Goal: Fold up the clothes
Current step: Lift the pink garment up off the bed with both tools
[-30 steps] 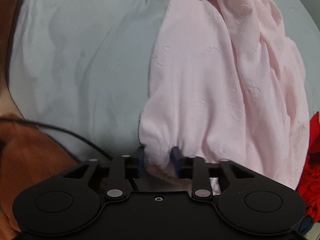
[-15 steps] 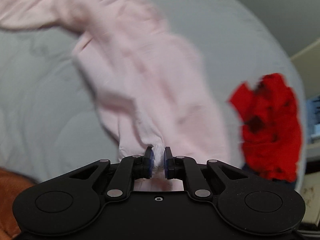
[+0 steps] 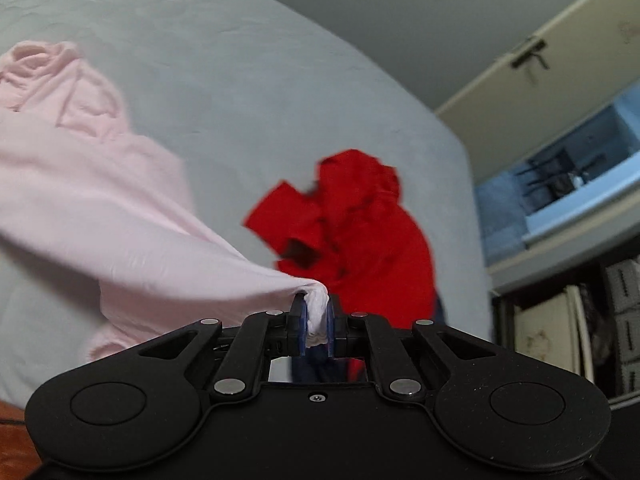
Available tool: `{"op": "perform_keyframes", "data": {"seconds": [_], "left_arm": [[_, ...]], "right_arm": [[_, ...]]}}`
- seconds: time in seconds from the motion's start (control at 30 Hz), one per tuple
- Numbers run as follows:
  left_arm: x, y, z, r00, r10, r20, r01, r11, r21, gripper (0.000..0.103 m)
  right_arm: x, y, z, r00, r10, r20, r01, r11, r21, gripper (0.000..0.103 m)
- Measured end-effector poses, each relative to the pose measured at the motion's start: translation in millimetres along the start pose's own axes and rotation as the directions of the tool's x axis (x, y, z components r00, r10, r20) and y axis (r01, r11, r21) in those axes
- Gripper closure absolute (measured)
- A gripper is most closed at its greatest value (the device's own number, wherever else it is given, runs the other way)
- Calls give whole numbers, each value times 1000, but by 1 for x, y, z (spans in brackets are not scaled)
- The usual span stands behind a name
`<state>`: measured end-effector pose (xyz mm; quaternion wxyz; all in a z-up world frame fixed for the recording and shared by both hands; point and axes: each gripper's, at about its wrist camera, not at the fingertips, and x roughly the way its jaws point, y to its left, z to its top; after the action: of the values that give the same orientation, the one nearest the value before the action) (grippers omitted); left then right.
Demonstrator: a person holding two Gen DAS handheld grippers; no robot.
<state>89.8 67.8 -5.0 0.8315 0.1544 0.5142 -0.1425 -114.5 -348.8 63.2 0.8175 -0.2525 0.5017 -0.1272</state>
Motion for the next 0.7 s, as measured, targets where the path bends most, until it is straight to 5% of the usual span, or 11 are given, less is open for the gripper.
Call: {"op": "perform_keyframes", "data": {"seconds": [0.4, 0.6, 0.7], "left_arm": [[-24, -10, -27, 1000, 3, 16, -6, 979, 204, 47], [-32, -31, -42, 996, 55, 63, -77, 894, 442, 47], [-34, -40, -50, 989, 102, 109, -146, 818, 557, 47]], "right_arm": [[26, -8, -10, 1000, 8, -19, -7, 1000, 30, 96], [30, -11, -9, 999, 15, -36, -13, 999, 45, 96], [33, -10, -9, 999, 21, -44, -18, 998, 56, 96]]}}
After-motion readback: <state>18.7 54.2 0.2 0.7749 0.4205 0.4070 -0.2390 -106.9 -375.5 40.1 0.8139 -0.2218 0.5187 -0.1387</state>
